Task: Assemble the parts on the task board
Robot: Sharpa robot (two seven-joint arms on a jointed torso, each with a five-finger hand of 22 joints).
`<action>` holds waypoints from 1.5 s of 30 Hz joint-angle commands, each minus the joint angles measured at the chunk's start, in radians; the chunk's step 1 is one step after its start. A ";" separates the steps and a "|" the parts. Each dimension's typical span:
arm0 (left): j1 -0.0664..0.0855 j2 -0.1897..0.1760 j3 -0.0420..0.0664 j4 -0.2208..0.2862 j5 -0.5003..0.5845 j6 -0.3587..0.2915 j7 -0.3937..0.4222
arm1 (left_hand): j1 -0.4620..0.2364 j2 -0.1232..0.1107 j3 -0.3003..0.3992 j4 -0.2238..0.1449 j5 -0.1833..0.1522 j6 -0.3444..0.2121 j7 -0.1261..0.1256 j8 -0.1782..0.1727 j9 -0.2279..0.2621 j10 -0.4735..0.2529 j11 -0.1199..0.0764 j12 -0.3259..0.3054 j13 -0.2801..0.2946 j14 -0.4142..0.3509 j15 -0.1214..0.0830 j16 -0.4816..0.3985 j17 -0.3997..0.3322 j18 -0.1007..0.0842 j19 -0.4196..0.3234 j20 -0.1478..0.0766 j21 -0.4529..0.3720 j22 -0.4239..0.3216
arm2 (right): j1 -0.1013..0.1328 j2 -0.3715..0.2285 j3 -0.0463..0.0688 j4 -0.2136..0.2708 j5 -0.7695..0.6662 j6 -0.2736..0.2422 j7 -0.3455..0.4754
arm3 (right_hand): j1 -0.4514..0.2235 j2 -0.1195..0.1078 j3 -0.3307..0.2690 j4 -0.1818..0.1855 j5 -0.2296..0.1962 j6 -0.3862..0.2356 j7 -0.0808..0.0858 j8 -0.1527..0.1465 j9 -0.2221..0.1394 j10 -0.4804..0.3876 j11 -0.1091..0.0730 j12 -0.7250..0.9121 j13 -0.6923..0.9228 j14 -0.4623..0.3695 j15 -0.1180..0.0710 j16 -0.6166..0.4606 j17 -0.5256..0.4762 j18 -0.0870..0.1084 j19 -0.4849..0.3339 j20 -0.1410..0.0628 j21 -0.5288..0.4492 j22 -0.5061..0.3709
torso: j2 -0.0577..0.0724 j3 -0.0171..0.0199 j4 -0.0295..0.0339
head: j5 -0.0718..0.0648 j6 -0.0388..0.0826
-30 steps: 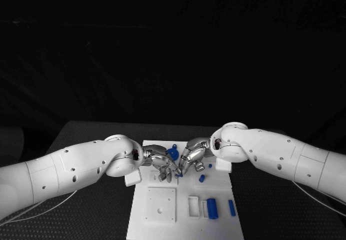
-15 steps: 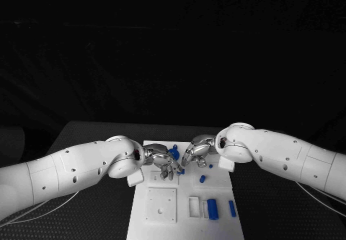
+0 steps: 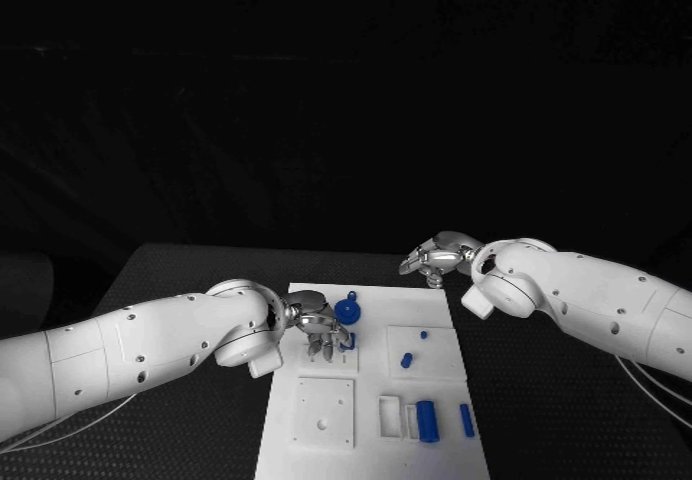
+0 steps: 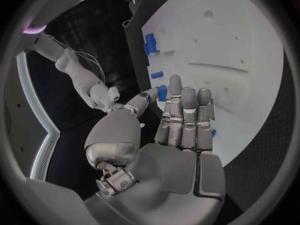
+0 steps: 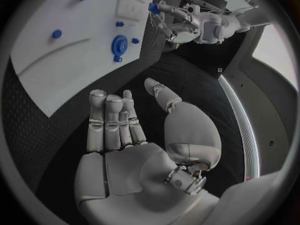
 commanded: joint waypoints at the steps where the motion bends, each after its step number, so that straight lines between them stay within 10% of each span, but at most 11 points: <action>1: 0.001 -0.006 -0.001 0.014 -0.139 -0.108 -0.105 | 0.020 -0.032 0.091 -0.020 -0.045 0.063 -0.047 0.006 0.003 0.047 -0.031 0.007 0.002 0.061 -0.059 0.012 0.000 -0.003 0.021 -0.104 0.015 0.021 | 0.006 -0.017 0.001 0.013 -0.094 -0.134 0.111 | 0.013 -0.001 -0.004 0.003 0.005 -0.003 -0.002 0.004 0.001 0.003 -0.004 0.003 -0.003 0.001 -0.004 -0.005 -0.003 0.031 0.004 0.000 -0.005 -0.001 | -0.002 0.0022 -0.0003 | 0.001 -0.001; 2: 0.001 -0.010 -0.002 0.017 -0.152 -0.112 -0.115 | 0.017 -0.053 0.152 -0.019 -0.103 0.073 -0.051 0.005 0.003 0.058 -0.035 0.008 0.003 0.070 -0.061 0.015 -0.002 -0.002 0.030 -0.107 0.019 0.020 | 0.008 -0.021 0.001 0.016 -0.106 -0.145 0.117 | 0.013 -0.001 -0.004 0.003 0.007 -0.002 -0.003 0.005 0.002 0.003 -0.004 0.003 -0.005 0.001 -0.004 -0.006 -0.005 0.031 0.004 0.000 -0.006 -0.002 | -0.002 0.0027 0.0002 | 0.001 0.000; 16: 0.000 -0.019 -0.059 0.037 -0.258 -0.125 -0.226 | -0.064 -0.082 0.274 -0.024 -0.101 0.129 -0.074 0.016 0.022 0.113 -0.061 0.035 0.025 0.123 -0.090 0.056 -0.002 0.002 0.075 -0.138 0.072 0.023 | 0.008 -0.026 0.001 0.030 -0.160 -0.213 0.137 | 0.034 -0.008 0.011 0.004 0.069 0.002 -0.005 0.009 0.004 0.007 -0.006 0.008 -0.030 0.005 -0.006 -0.010 -0.020 0.031 0.009 0.002 -0.016 -0.002 | -0.013 0.0213 -0.0024 | 0.026 -0.023; 24: -0.003 0.004 -0.062 0.016 -0.262 -0.140 -0.232 | -0.087 -0.078 0.291 -0.024 -0.098 0.141 -0.079 0.021 0.031 0.122 -0.066 0.047 0.035 0.130 -0.095 0.071 -0.001 0.003 0.081 -0.145 0.089 0.024 | 0.008 -0.024 0.001 0.040 -0.170 -0.219 0.130 | 0.042 -0.013 0.022 0.006 0.111 0.004 -0.005 0.011 0.004 0.006 -0.007 0.013 -0.041 0.006 -0.006 -0.009 -0.025 0.031 0.012 0.003 -0.020 0.000 | -0.017 0.0314 -0.0014 | 0.034 -0.031; 45: -0.013 0.063 -0.062 -0.021 -0.295 -0.116 -0.229 | -0.107 -0.073 0.300 -0.025 -0.099 0.151 -0.084 0.027 0.043 0.128 -0.072 0.063 0.047 0.137 -0.100 0.087 0.000 0.005 0.085 -0.151 0.106 0.024 | 0.008 -0.020 0.001 0.063 -0.178 -0.220 0.118 | 0.046 -0.017 0.030 0.007 0.133 0.003 -0.005 0.011 0.004 0.004 -0.006 0.017 -0.050 0.005 -0.006 -0.007 -0.030 0.031 0.014 0.004 -0.023 0.002 | -0.016 0.0292 -0.0012 | 0.028 -0.035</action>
